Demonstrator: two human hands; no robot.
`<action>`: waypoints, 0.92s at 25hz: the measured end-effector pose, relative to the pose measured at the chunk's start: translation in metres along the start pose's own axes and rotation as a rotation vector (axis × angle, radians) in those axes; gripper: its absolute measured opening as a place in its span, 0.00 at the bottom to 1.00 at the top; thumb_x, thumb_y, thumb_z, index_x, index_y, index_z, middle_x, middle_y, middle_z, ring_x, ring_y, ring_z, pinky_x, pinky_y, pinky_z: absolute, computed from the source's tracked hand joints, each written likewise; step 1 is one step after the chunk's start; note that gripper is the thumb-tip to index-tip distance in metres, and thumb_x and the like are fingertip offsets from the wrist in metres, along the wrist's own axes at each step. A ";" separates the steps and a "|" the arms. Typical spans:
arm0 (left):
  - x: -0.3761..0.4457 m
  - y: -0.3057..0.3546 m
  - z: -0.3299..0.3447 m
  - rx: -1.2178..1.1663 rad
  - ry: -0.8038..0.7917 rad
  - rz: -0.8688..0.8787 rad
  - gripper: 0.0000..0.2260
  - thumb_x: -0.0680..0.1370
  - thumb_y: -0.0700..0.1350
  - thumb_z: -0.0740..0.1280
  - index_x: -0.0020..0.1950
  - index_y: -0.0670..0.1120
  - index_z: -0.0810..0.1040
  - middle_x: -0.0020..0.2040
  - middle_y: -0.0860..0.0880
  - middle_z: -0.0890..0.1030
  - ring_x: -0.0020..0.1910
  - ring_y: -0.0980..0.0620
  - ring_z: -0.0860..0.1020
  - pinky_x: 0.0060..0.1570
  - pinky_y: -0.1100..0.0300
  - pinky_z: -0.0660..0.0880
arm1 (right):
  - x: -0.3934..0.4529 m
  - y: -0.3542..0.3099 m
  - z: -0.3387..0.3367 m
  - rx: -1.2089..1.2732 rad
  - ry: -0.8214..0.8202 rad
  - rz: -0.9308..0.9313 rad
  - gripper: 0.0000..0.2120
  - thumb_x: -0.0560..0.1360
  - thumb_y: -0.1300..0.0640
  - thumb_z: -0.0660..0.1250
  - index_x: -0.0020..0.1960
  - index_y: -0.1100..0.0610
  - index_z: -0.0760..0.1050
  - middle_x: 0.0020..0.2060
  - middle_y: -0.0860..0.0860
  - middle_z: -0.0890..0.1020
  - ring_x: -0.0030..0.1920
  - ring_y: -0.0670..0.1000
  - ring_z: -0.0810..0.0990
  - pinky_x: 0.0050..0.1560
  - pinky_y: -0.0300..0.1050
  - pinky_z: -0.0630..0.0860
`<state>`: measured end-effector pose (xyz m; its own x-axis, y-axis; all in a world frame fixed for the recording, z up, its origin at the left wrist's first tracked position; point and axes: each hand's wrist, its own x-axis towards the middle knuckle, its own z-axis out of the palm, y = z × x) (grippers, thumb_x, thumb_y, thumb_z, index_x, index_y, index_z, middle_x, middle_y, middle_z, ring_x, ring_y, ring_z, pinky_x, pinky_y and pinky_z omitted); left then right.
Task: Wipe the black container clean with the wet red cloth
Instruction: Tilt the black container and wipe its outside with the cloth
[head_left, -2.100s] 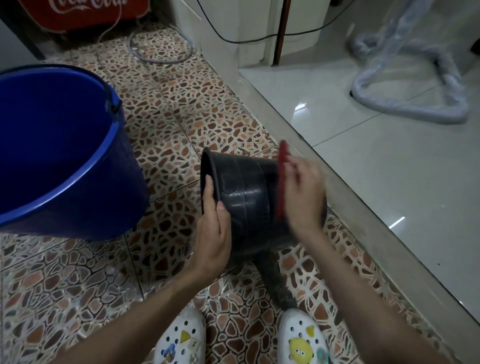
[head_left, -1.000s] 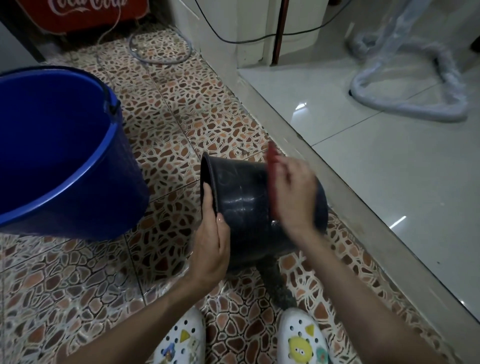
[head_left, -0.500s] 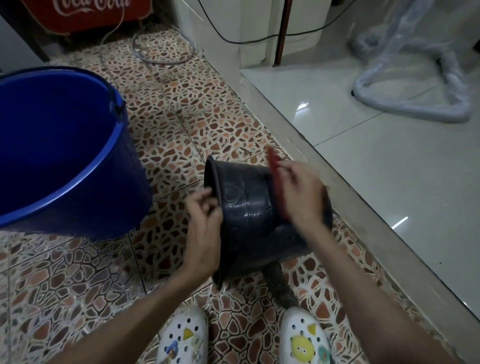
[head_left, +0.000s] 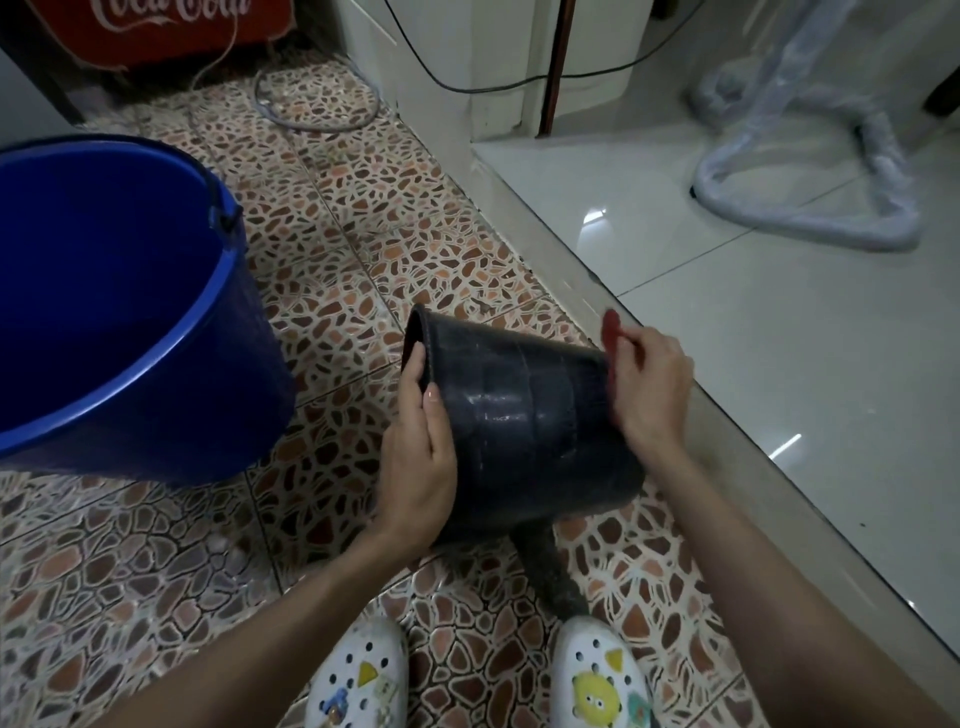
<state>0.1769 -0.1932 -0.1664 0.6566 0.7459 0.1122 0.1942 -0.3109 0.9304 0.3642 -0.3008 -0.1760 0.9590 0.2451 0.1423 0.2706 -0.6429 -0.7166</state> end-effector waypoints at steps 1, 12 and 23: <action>-0.003 -0.004 0.001 0.013 -0.017 0.009 0.22 0.84 0.45 0.49 0.78 0.48 0.52 0.65 0.70 0.62 0.59 0.82 0.64 0.56 0.84 0.61 | -0.017 -0.022 0.006 0.089 -0.033 -0.083 0.12 0.80 0.56 0.61 0.60 0.53 0.78 0.55 0.50 0.80 0.57 0.52 0.74 0.55 0.42 0.68; -0.038 -0.026 0.000 -0.023 -0.185 0.058 0.25 0.83 0.50 0.47 0.79 0.51 0.43 0.62 0.78 0.66 0.62 0.71 0.71 0.61 0.70 0.69 | 0.006 0.030 0.002 -0.116 0.017 0.087 0.15 0.80 0.55 0.57 0.61 0.56 0.78 0.56 0.55 0.76 0.60 0.59 0.71 0.59 0.47 0.65; -0.048 -0.031 0.003 -0.069 -0.224 0.056 0.25 0.84 0.46 0.46 0.78 0.53 0.39 0.69 0.78 0.56 0.68 0.70 0.64 0.64 0.71 0.65 | -0.015 0.004 0.030 -0.089 -0.068 -0.208 0.16 0.81 0.49 0.55 0.63 0.48 0.77 0.61 0.44 0.79 0.60 0.51 0.70 0.62 0.50 0.61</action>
<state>0.1411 -0.2211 -0.2019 0.8116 0.5770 0.0915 0.1075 -0.3014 0.9474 0.3480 -0.2854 -0.2013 0.8748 0.4251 0.2326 0.4711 -0.6338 -0.6135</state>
